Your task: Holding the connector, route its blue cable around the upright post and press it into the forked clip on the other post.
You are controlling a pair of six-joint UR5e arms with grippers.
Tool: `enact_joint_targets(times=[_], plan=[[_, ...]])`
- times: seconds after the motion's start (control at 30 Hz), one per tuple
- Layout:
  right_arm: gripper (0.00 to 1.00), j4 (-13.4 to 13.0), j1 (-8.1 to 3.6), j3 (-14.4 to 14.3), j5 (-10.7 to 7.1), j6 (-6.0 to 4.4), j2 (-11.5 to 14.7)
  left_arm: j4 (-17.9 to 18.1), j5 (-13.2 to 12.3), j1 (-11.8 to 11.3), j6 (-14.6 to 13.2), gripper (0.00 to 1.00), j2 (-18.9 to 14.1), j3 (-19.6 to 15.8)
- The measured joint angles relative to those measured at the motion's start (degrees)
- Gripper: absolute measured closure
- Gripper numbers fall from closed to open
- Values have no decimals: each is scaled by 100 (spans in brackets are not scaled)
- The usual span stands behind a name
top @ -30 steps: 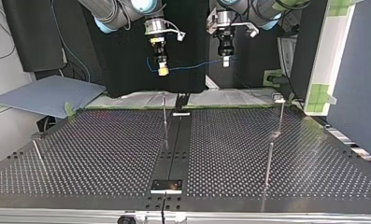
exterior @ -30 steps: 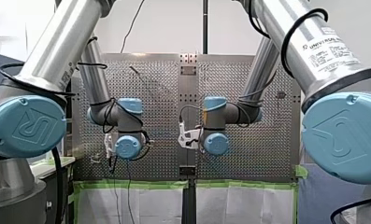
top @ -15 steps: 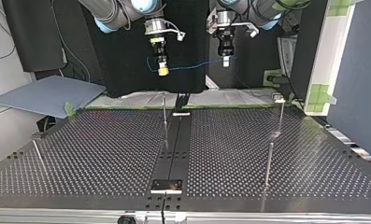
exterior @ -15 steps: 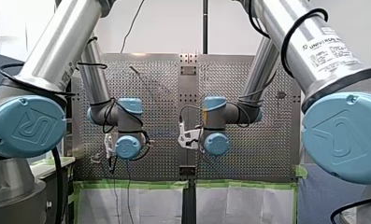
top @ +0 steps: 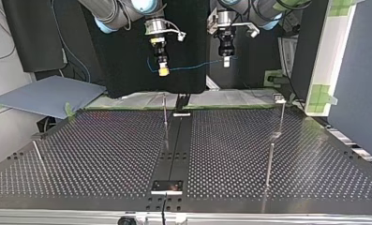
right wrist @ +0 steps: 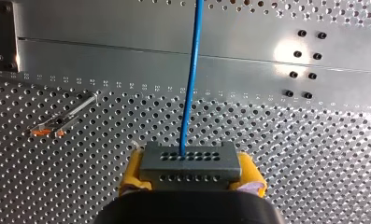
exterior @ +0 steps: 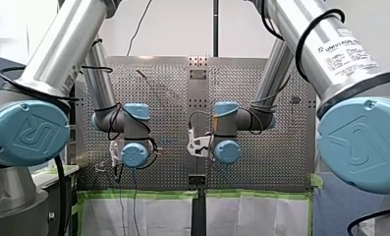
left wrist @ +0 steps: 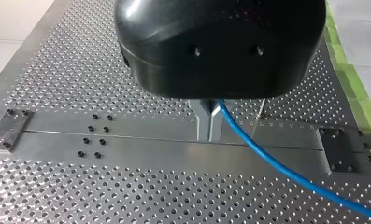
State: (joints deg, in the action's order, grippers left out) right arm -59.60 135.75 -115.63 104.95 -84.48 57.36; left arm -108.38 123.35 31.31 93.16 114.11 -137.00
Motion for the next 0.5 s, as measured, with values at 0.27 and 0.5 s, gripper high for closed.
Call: enact_joint_targets(times=[0.27,0.5], plan=[[100,27,3,3,9,-7,-3,0,0,6,-6,100,0,0],[100,198,162,24,113,-17,-248,0,0,9,-9,100,0,0]])
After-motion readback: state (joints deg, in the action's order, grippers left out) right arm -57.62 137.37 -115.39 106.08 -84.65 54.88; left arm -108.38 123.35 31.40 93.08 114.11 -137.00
